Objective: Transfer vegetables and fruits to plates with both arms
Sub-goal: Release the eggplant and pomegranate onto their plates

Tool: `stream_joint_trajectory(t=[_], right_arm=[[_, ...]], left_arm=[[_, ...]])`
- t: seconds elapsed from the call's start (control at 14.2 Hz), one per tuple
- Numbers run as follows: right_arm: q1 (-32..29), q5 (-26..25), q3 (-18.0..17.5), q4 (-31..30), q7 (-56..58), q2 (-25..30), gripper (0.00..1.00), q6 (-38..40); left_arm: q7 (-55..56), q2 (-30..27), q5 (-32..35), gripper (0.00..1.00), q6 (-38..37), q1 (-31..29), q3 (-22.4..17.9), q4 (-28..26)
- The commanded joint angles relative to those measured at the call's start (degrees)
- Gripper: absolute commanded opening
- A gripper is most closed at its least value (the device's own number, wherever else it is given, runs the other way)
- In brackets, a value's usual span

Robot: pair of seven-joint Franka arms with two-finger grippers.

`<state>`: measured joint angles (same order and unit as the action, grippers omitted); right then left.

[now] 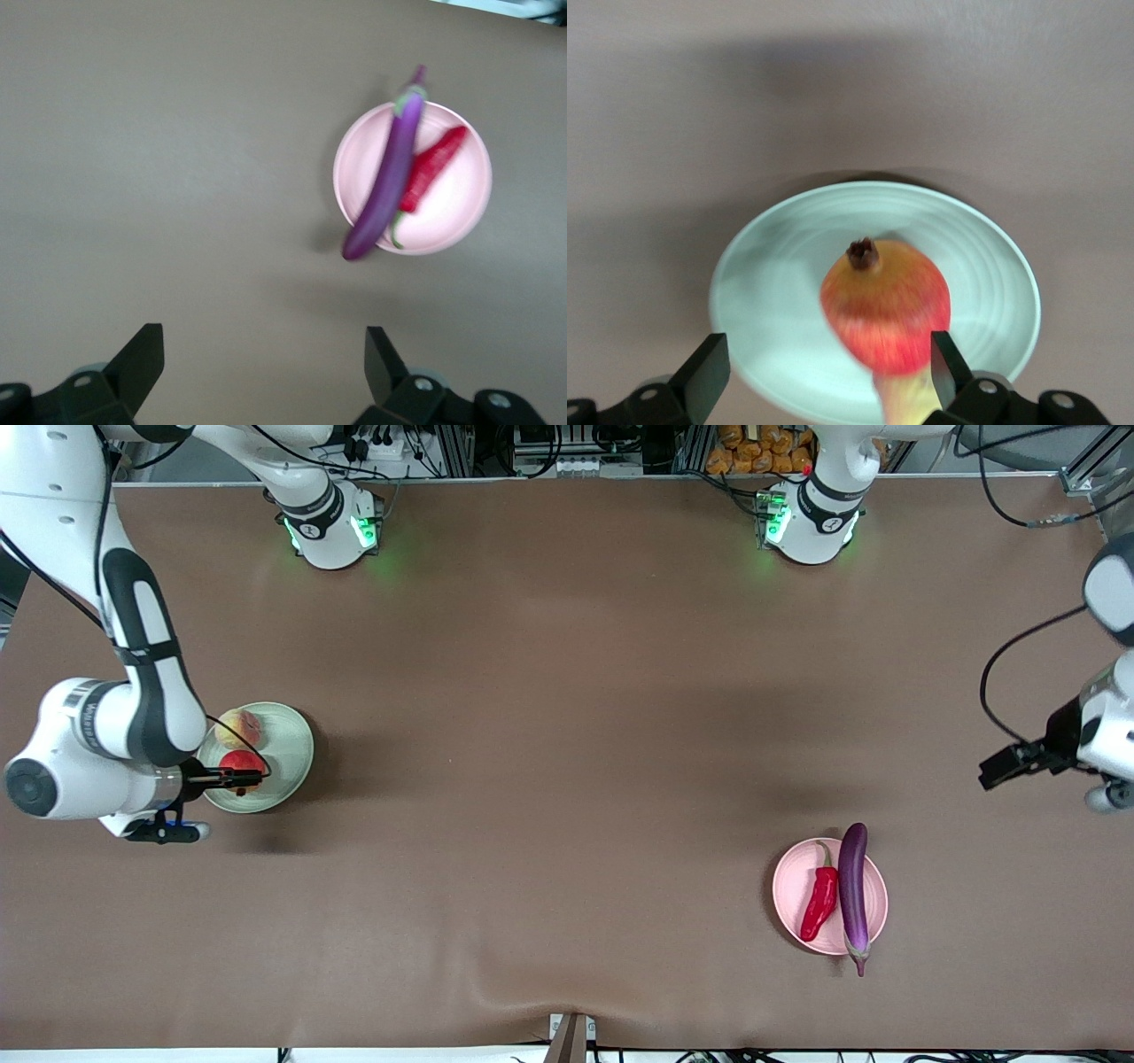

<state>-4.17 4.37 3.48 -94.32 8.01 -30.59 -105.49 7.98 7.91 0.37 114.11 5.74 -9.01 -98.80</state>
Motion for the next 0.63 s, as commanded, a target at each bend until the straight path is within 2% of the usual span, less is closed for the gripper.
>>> stream_joint_trajectory(t=[0.0,0.14,0.35,0.56], right_arm=[[1.97,0.82,0.04,12.09,0.51,1.06,1.00,8.79],[1.98,0.29,0.04,20.02,0.95,0.79,1.00,12.74],[1.97,0.55,-0.05,26.89,0.96,1.23,1.00,15.73],[3.47,0.29,0.04,32.87,0.25,7.45,1.00,23.55]], left_arm=[[1.07,-5.96,1.74,1.00,-3.61,-5.63,9.25,-2.98],[0.28,-8.95,1.74,1.00,-9.06,-5.74,10.50,-2.54],[0.01,-11.51,1.65,1.00,-15.74,-5.91,12.79,0.60],[0.02,-11.16,0.77,1.00,-23.47,-5.82,13.58,7.28]])
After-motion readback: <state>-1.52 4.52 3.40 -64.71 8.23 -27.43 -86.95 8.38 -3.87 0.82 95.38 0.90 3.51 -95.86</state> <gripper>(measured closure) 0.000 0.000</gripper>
